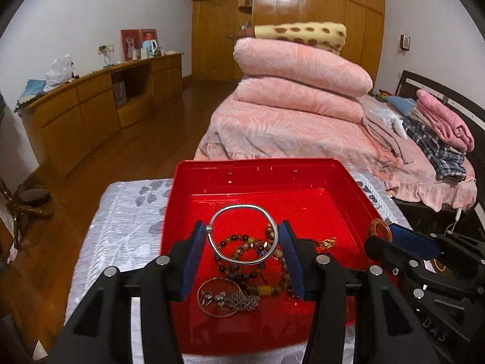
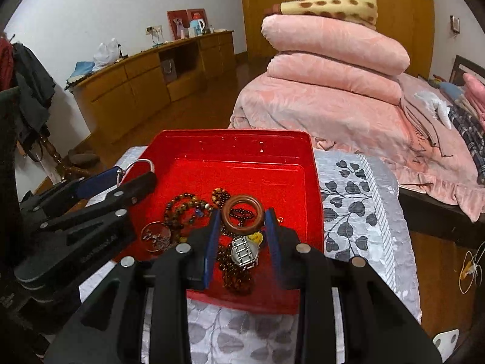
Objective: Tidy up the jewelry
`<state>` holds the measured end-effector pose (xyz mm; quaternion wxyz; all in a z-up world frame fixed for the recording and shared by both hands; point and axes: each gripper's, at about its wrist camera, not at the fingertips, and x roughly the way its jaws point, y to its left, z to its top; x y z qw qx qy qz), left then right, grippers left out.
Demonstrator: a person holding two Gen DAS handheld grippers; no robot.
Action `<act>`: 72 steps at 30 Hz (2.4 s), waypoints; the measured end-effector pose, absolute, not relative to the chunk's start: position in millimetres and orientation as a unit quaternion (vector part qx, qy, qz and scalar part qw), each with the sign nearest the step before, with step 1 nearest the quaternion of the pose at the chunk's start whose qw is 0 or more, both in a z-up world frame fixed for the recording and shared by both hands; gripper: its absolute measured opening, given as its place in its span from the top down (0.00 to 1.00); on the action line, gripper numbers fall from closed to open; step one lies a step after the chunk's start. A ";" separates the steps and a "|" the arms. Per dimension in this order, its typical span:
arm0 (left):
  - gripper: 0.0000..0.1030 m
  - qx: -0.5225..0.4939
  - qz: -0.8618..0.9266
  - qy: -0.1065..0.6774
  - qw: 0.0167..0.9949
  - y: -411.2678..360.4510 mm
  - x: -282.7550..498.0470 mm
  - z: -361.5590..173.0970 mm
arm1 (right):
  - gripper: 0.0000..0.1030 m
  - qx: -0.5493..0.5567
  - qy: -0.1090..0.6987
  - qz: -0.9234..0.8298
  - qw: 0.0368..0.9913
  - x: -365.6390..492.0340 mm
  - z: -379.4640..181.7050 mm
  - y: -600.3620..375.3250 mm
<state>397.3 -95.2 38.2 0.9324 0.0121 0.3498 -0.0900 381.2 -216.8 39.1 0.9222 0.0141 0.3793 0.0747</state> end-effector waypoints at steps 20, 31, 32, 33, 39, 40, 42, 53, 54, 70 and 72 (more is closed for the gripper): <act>0.16 -0.012 -0.055 0.291 0.955 -59.9 350.5 63.6 | 0.16 0.023 0.334 0.049 0.941 345.8 48.8 -238.6; 0.08 -0.004 -0.051 0.219 0.974 -48.3 275.5 90.6 | 0.06 0.032 0.285 0.052 0.957 276.9 68.9 -236.9; 0.08 -0.004 -0.051 0.212 0.976 -47.8 267.6 92.2 | 0.06 0.029 0.279 0.053 0.958 270.2 71.1 -235.2; 0.08 -0.003 -0.051 0.209 0.976 -47.4 263.3 93.0 | 0.06 0.026 0.273 0.053 0.960 263.5 73.5 -233.8; 0.08 0.003 -0.049 0.186 0.981 -44.4 229.9 100.1 | 0.05 0.013 0.248 0.057 0.967 232.1 82.0 -225.3; 0.08 0.001 -0.050 0.182 0.982 -43.2 224.4 102.1 | 0.05 0.012 0.245 0.058 0.968 227.0 83.3 -224.1; 0.08 0.000 -0.049 0.176 0.983 -40.2 217.1 104.9 | 0.05 0.010 0.242 0.060 0.968 220.3 85.1 -222.5; 0.07 0.008 -0.046 0.139 0.989 -32.7 172.5 116.7 | 0.05 0.003 0.197 0.070 0.978 180.0 104.1 -212.7; 0.07 0.009 -0.046 0.137 0.990 -32.6 168.5 117.2 | 0.05 0.002 0.193 0.071 0.979 177.5 105.7 -212.7; 0.07 0.018 -0.054 0.119 0.991 -32.0 135.4 120.3 | 0.05 -0.004 0.163 0.075 0.984 145.4 120.8 -205.3; 0.07 0.017 -0.055 0.117 0.991 -30.9 132.9 121.6 | 0.05 -0.004 0.161 0.075 0.984 143.3 122.2 -204.4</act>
